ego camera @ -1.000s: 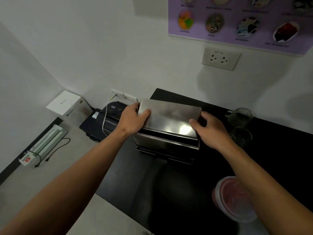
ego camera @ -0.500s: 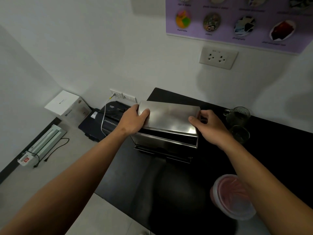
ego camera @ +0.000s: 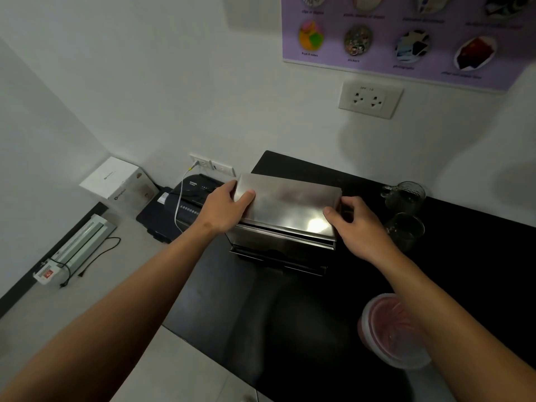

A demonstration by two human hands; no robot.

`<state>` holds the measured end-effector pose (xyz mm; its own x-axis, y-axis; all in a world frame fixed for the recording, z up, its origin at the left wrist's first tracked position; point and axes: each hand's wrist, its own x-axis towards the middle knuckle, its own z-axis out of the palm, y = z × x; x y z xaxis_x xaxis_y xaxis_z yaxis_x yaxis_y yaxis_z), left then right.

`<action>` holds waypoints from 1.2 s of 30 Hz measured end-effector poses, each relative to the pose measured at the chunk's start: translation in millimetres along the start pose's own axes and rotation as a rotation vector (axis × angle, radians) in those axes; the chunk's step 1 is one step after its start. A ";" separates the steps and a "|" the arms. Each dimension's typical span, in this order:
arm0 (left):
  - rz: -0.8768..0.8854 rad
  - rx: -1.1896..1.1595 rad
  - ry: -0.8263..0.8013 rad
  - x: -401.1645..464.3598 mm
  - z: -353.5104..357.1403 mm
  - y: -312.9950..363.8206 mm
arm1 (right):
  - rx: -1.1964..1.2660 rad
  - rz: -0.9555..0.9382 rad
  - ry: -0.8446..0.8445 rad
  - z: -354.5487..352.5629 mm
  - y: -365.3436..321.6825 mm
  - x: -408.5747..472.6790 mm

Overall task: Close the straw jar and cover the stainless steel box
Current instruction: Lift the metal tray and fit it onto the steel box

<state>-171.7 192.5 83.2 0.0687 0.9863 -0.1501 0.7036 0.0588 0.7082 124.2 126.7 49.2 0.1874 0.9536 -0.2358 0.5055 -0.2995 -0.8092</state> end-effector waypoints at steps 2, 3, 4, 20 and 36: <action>0.006 0.011 0.016 -2.1 0.8 1.5 | -0.009 -0.014 -0.006 -1.6 -0.1 -2.8; 0.029 0.032 0.038 -4.4 1.6 2.5 | -0.015 -0.023 -0.010 -2.4 0.0 -4.3; 0.077 0.089 0.069 -6.8 3.1 3.4 | -0.022 -0.030 -0.013 -3.0 -0.3 -6.3; 0.702 0.700 -0.098 -44.2 49.5 27.5 | -0.610 -0.618 -0.309 -34.9 15.8 -1.6; 0.706 0.639 -0.038 -46.7 54.9 17.1 | -0.587 -0.706 -0.275 -30.3 28.9 -1.8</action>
<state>-124.0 139.0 64.4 0.6401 0.7558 0.1378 0.7440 -0.6546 0.1342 164.0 115.3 42.5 -0.4888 0.8720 0.0249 0.7814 0.4504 -0.4319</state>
